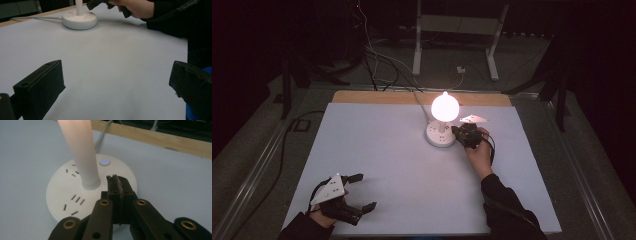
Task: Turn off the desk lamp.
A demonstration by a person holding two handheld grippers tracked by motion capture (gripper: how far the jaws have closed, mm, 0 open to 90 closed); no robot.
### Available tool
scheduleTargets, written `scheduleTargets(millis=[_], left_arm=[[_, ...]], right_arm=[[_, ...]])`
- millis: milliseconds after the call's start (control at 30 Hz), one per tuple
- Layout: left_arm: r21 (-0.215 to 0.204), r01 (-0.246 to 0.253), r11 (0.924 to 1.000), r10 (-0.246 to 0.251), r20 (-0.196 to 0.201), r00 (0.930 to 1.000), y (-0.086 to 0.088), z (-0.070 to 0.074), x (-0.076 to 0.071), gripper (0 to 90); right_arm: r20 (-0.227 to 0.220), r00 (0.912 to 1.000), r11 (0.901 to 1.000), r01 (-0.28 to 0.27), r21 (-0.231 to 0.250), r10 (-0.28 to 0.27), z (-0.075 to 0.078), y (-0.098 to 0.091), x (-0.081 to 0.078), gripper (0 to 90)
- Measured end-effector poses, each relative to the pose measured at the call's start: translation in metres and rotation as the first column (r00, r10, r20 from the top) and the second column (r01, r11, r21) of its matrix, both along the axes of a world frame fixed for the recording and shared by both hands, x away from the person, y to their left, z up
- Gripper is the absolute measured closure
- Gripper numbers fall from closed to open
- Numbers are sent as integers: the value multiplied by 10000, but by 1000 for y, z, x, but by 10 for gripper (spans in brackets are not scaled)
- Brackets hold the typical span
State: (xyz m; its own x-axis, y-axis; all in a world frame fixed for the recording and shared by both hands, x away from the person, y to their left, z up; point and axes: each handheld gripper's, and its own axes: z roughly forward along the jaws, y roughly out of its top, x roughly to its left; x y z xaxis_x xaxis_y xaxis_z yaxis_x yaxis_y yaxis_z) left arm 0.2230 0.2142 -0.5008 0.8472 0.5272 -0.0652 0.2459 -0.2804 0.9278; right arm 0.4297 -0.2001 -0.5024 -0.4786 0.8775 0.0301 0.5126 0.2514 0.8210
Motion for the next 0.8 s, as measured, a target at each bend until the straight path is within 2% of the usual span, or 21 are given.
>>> scheduleTargets(millis=[567,733,800], left_arm=[[-5,38,10000,-38,-38,10000,-1,-1,0,4],[-40,37,10000,-37,-40,10000,-1,-1,0,4],[26,37,10000,-37,-36,10000,-1,-1,1,4]], right_arm=[[201,9997,9996,-96,-255,101,-10,2,2,900],[125,9999,9999,-93,-67,94,-11,0,3,900],[178,9997,9986,-155,-502,164,-9,4,3,900]])
